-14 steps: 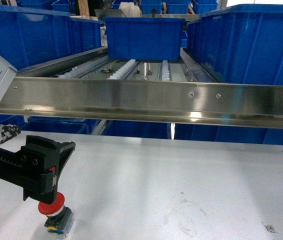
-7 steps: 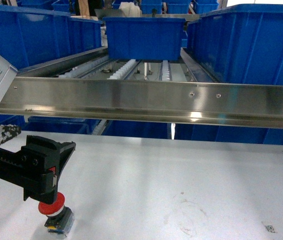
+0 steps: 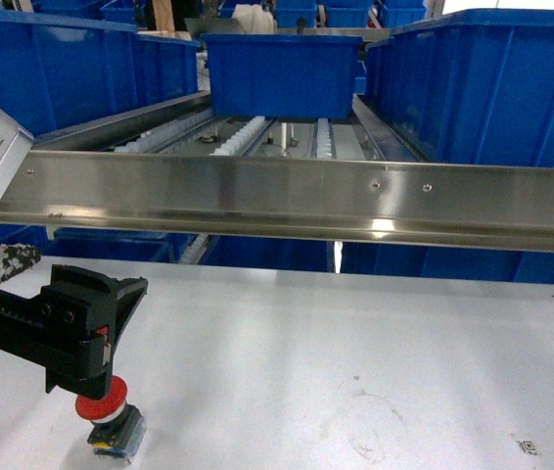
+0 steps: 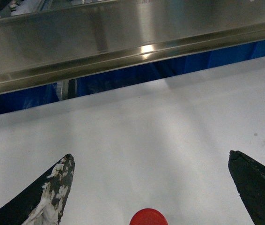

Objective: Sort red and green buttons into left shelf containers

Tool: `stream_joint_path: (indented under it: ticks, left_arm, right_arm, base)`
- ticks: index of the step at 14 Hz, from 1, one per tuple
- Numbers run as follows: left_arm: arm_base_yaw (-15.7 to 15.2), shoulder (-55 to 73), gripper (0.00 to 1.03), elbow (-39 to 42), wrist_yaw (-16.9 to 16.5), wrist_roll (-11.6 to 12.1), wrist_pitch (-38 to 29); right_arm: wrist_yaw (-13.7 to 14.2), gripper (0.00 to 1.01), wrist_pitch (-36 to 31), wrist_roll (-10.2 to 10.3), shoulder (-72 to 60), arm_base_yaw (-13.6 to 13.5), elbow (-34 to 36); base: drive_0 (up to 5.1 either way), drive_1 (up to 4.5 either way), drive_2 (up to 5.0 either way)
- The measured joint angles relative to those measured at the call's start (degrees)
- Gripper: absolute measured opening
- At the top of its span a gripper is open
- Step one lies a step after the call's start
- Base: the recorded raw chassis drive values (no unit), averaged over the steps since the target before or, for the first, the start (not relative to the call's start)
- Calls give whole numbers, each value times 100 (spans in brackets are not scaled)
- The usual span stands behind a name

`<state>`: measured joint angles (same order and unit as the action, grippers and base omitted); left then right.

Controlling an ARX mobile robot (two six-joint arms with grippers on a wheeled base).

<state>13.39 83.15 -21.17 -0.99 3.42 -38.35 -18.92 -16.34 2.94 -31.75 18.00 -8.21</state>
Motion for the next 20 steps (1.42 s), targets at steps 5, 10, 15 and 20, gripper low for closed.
stream_joint_path:
  ticks: [5,10,15,20]
  left_arm:
    - [-153,1064,98,-177,249,-568,-105]
    - [-105,1641,98,-516,168,-629,-66]
    - [254,2406,98,-815,468,-872,243]
    - [262,3053,98,-817,278,-903,-271]
  right_arm:
    - [0,29,2,0,0,0,0]
    - [0,29,0,0,0,0,0]
    - [0,29,2,0,-2,0,0]
    - [-2,29,0,0,0,-2,0]
  base:
    - [0,0,0]
    - [0,0,0]
    - [0,0,0]
    - [0,0,0]
